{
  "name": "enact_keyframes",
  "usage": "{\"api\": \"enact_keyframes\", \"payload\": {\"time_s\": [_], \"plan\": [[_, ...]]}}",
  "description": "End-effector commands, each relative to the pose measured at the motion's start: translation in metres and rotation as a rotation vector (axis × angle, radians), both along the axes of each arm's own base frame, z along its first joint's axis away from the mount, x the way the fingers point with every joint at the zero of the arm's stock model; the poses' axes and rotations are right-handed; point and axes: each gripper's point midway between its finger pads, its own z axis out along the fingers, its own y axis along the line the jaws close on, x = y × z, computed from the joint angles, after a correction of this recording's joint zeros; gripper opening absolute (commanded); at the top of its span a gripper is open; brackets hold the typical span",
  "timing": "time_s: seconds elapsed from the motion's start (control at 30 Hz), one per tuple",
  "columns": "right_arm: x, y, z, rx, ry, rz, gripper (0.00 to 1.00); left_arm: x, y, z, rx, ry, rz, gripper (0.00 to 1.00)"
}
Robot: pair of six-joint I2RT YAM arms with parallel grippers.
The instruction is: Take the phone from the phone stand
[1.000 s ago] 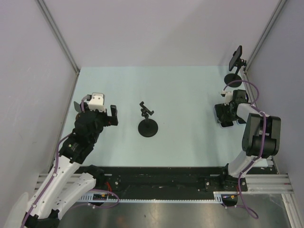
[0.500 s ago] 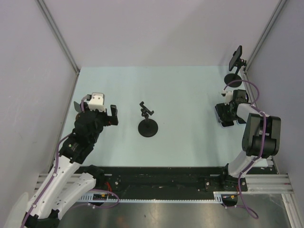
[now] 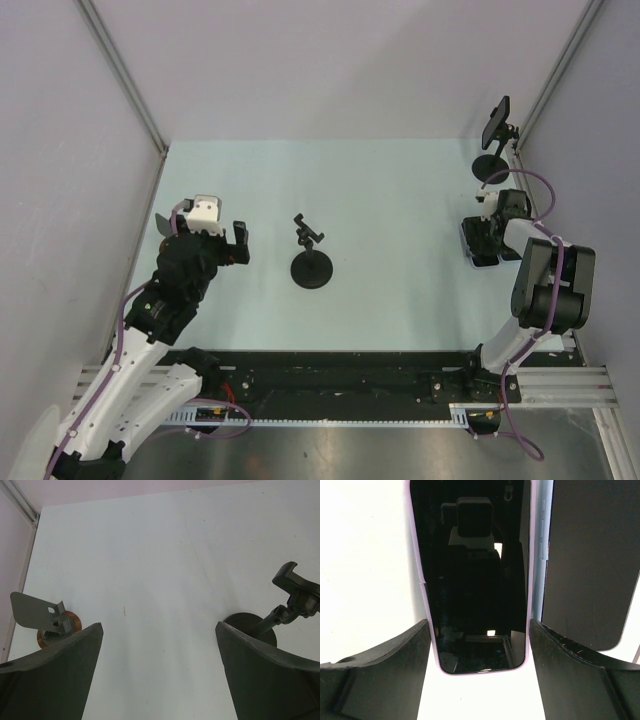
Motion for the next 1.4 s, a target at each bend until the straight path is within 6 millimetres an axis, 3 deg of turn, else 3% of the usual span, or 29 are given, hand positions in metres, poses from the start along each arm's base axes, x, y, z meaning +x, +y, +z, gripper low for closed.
{"api": "enact_keyframes", "payload": {"time_s": [0.0, 0.57, 0.77, 0.9, 1.07, 1.27, 1.37], "plan": [[0.010, -0.005, 0.004, -0.020, -0.041, -0.019, 0.64, 0.002, 0.001, 0.004, 0.016, -0.023, -0.007, 1.00], [0.016, -0.005, 0.004, -0.030, -0.057, -0.030, 0.77, 0.002, -0.002, 0.003, 0.014, -0.020, -0.024, 1.00], [0.020, -0.004, 0.010, -0.021, -0.081, -0.037, 0.89, 0.002, -0.003, 0.003, 0.013, -0.021, -0.028, 1.00], [0.027, -0.002, 0.031, -0.027, -0.145, -0.036, 1.00, 0.003, -0.006, 0.003, 0.008, -0.023, -0.042, 1.00], [0.033, 0.004, 0.070, -0.033, -0.251, -0.039, 1.00, 0.002, -0.009, 0.003, 0.004, -0.020, -0.058, 1.00], [0.039, 0.034, 0.134, -0.029, -0.431, -0.006, 1.00, 0.003, -0.017, -0.001, -0.005, -0.003, -0.092, 1.00], [0.036, 0.035, 0.155, -0.009, -0.491, -0.067, 1.00, 0.004, -0.023, -0.004, -0.014, 0.011, -0.122, 1.00]]}}
